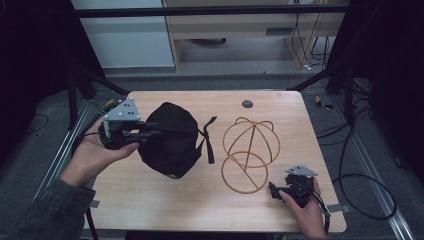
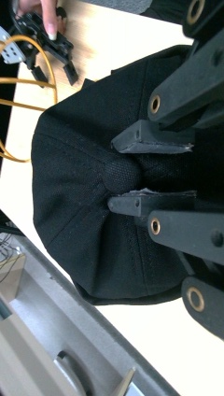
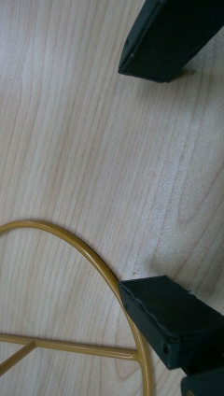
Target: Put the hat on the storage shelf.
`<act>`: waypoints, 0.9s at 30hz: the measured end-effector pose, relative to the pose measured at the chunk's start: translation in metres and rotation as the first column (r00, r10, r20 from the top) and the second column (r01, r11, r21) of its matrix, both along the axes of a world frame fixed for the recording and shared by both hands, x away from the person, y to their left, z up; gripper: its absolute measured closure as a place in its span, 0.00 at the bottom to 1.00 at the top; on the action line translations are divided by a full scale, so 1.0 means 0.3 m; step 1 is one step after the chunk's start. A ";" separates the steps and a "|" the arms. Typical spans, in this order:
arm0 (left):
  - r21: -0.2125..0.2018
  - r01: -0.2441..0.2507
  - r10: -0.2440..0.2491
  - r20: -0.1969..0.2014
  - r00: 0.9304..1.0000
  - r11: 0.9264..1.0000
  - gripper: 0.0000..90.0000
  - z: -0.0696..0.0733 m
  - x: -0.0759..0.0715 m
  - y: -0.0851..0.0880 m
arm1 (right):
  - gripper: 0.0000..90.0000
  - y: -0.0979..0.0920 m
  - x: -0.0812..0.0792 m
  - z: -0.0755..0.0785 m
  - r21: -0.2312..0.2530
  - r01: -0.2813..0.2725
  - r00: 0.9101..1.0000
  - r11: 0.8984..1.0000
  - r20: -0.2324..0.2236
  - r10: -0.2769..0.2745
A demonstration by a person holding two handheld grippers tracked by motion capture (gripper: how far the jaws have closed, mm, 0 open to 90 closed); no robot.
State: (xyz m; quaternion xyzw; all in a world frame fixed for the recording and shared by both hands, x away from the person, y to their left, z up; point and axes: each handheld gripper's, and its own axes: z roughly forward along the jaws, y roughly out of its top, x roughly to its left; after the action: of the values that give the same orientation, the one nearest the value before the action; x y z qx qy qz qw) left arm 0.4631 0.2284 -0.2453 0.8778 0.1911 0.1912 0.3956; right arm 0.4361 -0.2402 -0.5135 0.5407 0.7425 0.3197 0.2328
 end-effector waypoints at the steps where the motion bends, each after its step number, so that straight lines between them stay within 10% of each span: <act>1: 0.003 0.006 -0.006 0.005 1.000 1.000 0.82 0.008 -0.008 -0.004 | 0.01 0.001 -0.001 0.001 0.005 0.000 1.000 1.000 -0.002 0.000; 27: 0.039 0.096 -0.100 0.118 0.988 0.995 0.81 0.186 -0.129 -0.115 | 0.01 0.000 -0.004 0.001 0.002 0.000 1.000 1.000 -0.001 0.000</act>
State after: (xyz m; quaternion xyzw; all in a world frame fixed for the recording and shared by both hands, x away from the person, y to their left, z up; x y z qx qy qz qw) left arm 0.4244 0.1939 -0.1896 0.8796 0.1206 0.2270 0.4004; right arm 0.4349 -0.2401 -0.5133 0.5410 0.7424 0.3202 0.2317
